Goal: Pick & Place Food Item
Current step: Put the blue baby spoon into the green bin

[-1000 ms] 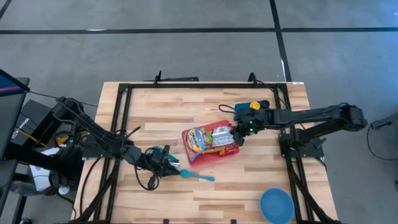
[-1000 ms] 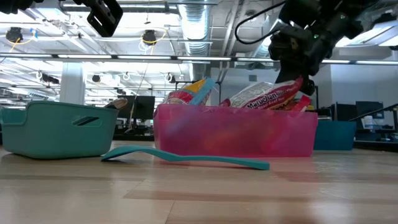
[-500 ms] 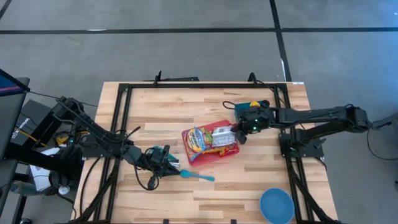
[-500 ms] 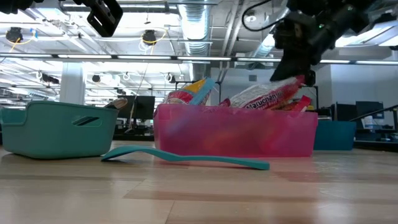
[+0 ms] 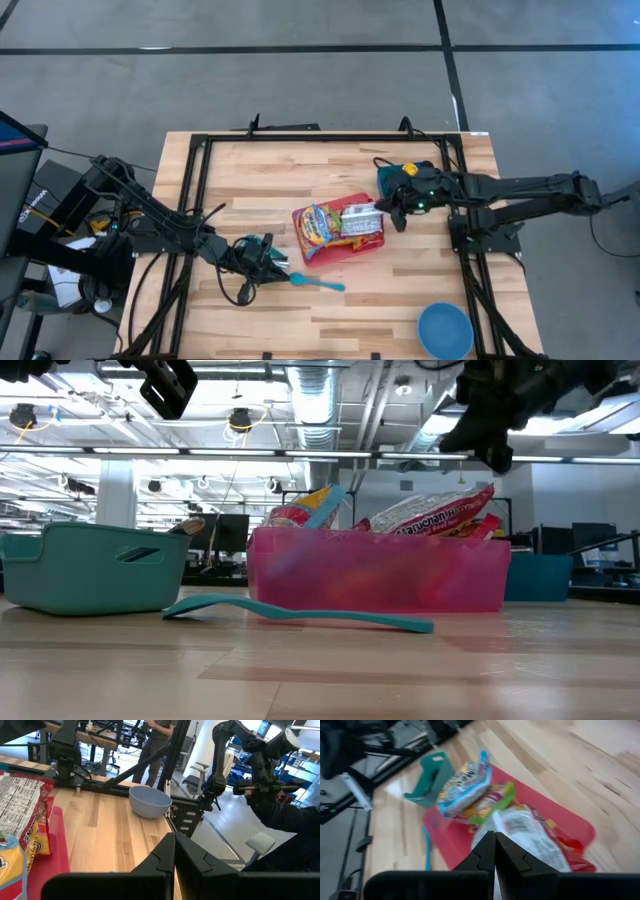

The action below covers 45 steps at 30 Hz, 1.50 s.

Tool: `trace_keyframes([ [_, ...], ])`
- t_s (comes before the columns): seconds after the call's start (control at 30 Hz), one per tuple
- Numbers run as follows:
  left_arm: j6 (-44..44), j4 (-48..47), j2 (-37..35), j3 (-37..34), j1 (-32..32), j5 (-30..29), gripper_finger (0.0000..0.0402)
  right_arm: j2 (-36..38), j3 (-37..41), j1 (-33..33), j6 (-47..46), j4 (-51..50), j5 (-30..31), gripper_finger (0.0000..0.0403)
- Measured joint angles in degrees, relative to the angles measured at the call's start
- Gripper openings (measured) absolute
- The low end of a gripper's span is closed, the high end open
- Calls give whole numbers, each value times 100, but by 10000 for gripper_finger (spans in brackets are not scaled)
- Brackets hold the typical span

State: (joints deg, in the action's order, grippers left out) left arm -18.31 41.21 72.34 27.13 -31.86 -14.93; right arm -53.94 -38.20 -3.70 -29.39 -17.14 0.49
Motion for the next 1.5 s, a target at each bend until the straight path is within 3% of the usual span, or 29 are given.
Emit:
trace_keyframes([
  [0.5,0,-2,0,-2,0,1,0,359,0,1187,136,385,788,0],
  [1.2,-285,17,0,-2,0,2,0,331,0,3010,258,441,3187,0],
  [1.5,-341,1001,2,-2,7,2,0,329,0,3298,242,437,3553,0],
])
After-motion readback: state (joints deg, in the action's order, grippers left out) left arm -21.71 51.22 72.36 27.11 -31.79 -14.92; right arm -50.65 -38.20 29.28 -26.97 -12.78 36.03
